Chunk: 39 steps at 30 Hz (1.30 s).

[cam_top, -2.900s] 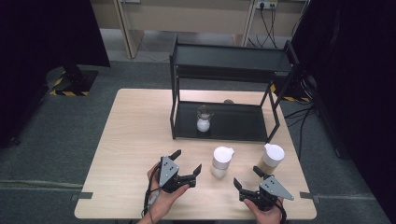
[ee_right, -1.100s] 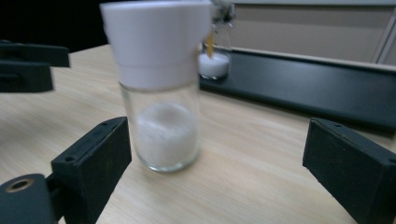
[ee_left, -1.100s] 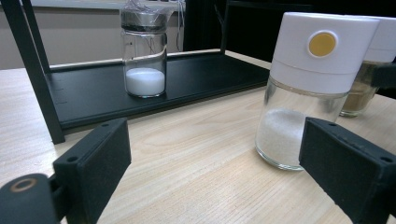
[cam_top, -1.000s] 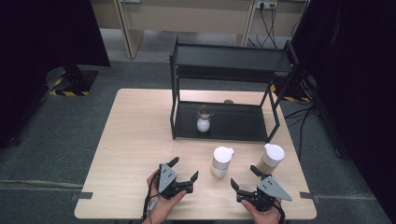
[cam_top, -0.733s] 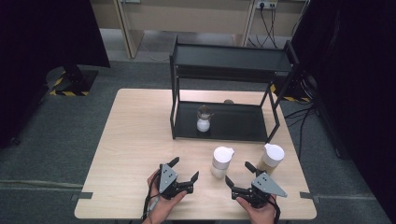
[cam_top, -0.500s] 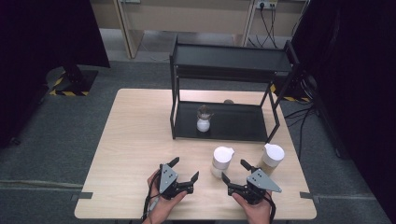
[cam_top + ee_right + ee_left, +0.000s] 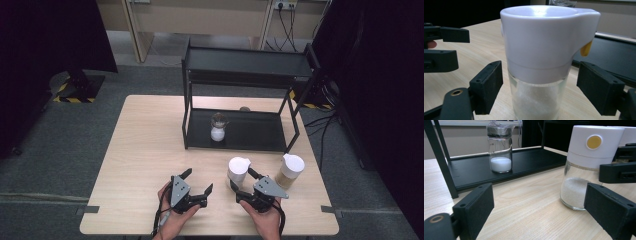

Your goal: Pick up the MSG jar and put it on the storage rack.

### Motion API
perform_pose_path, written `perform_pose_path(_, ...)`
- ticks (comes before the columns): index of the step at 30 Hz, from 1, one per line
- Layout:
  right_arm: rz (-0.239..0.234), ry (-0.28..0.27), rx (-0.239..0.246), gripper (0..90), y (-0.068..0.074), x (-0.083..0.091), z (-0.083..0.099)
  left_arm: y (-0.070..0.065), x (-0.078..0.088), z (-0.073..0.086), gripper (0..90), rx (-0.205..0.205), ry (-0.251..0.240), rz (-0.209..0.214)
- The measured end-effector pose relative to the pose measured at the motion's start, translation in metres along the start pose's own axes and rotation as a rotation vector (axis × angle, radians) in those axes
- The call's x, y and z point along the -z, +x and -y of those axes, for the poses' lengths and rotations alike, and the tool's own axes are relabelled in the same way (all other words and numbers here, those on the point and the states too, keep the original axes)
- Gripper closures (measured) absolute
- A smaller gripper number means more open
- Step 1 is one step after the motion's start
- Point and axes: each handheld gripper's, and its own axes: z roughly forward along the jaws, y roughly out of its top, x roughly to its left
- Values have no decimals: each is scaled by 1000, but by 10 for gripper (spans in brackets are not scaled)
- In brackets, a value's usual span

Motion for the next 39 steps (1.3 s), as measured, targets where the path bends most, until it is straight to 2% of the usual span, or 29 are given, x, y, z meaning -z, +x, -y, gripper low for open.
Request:
perform_pose_path(15,5,-1,22,296,2,-14,1,0,0,0,89,-6,0,0)
perform_pose_path(29,15,-43,21,308,5,-11,-2,0,0,0,90,-7,-2,0)
perform_pose_path(39,56,-81,10,309,-2,-5,-12,-1,0,0,91,-11,-4,0)
